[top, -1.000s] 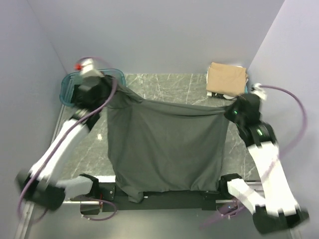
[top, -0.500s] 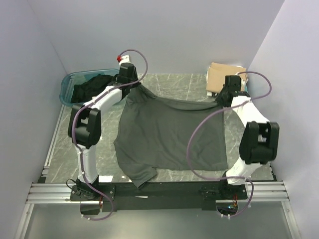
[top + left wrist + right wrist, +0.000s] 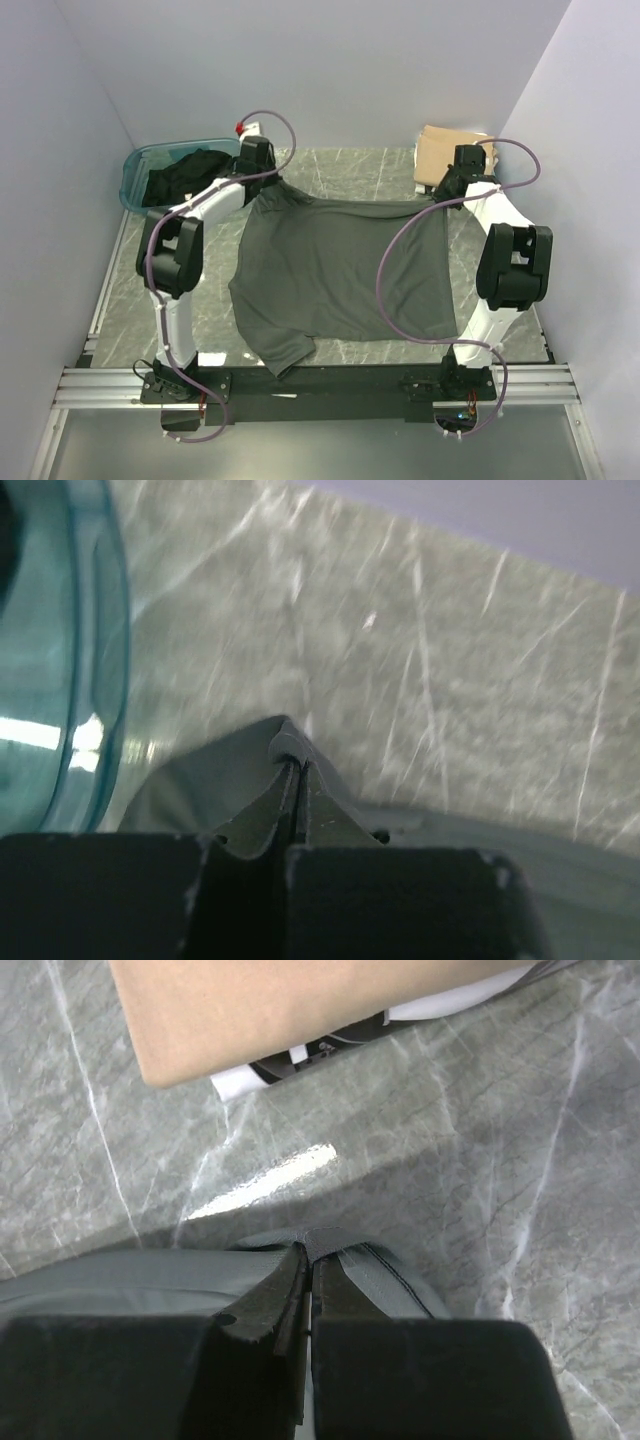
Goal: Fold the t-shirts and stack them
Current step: Fold the tshirt
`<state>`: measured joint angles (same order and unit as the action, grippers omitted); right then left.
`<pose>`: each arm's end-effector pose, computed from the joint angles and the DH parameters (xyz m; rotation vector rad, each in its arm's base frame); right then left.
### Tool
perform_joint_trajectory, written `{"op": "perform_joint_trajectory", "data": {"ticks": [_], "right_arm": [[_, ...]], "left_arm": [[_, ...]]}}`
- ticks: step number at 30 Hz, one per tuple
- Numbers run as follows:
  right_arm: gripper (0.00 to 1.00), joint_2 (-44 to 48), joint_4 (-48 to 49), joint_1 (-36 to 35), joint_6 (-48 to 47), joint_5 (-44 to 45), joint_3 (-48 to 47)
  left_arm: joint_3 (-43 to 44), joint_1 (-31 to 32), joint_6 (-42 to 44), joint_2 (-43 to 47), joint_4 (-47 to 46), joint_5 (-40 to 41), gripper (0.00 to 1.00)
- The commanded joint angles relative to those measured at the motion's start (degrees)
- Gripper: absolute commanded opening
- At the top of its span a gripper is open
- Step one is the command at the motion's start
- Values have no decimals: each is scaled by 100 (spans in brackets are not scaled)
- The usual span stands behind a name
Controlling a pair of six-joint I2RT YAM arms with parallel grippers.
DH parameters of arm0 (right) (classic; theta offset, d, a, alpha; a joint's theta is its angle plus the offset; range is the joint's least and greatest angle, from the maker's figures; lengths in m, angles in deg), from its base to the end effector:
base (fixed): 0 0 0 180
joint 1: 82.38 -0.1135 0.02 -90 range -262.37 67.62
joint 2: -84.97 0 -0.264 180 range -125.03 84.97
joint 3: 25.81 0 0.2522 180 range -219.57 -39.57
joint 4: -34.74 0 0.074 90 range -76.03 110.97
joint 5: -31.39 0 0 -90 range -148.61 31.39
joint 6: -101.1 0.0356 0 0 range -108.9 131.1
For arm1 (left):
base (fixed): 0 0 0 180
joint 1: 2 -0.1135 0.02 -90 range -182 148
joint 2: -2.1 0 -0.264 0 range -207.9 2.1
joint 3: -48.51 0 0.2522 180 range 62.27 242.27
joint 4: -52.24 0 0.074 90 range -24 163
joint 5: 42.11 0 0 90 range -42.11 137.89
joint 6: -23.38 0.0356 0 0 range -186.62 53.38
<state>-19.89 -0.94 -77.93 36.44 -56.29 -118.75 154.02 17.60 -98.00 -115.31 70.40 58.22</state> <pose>0.4070 -0.0331 0.2357 0.6362 2.3185 0.1212 0.4568 -0.1559 0.2412 -0.3248 2.0801 -0.3502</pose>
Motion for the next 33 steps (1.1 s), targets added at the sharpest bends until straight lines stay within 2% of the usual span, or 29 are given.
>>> {"op": "perform_joint_trajectory", "data": {"ticks": [1, 5, 12, 27, 33], "right_arm": [[0, 325, 117, 39, -144, -127, 51], [0, 571, 20, 39, -188, -101, 279], [0, 993, -147, 39, -196, -145, 561], [0, 1723, -384, 39, -249, -75, 1185], [0, 1829, -375, 39, -267, -83, 1300]], "left_arm": [[-604, 62, -281, 945, -71, 39, 1], [-1368, 281, -632, 1623, 7, 557, 1], [-2265, 764, -1616, 2485, 780, 1427, 1], [-3627, 1441, -2961, 3839, 1616, 2017, 1], [-4023, 1871, -3840, 4243, 2072, 2227, 1]]}}
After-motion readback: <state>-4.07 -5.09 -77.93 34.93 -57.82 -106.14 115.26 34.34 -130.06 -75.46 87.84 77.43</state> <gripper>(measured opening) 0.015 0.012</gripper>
